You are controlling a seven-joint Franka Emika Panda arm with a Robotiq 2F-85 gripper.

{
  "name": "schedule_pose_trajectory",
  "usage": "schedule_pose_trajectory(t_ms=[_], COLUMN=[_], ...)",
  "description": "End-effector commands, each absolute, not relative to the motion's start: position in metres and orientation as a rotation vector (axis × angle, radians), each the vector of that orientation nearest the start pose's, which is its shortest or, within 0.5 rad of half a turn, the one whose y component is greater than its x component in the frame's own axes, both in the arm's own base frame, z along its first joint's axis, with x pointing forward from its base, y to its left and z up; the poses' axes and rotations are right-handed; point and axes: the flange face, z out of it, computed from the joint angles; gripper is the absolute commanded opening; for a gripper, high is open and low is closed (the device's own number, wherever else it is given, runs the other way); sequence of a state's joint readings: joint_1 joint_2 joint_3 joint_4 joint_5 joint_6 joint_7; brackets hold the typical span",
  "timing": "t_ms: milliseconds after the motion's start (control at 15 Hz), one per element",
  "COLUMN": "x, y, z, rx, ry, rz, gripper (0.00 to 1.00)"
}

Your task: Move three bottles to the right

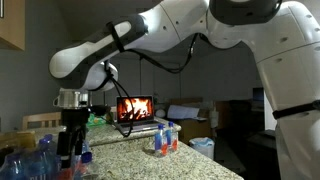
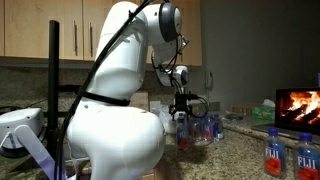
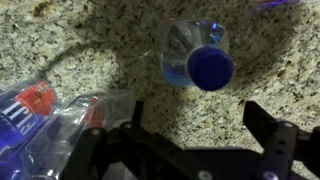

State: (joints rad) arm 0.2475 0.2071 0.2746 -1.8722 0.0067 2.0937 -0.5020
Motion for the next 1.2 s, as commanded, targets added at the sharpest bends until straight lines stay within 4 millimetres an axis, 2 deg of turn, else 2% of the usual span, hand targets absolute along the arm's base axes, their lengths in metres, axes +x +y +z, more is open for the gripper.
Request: schedule_pose_trajectory(t_ms=[0,333,733,800,867,1000,1133], x=[0.515,0.502,0.501,0.502,0.502,0.502,0.501], y=[0.289,0.284,0.275,0.274,0.274,0.273,0.274], z=[0.421,0.432,0.42,0.418,0.416,0.414,0.414], rx=[-2.733,-2.803,-2.813,-2.813,-2.812,-2.812,-2.815], ry=[-1.408,-1.316,-1.293,-1.293,-1.297,-1.302,-1.307], rz=[-0.082,-0.086,-0.044,-0.036,-0.028,-0.022,-0.021], gripper=[1.0,1.0,1.0,0.97,0.74,0.7,0.56])
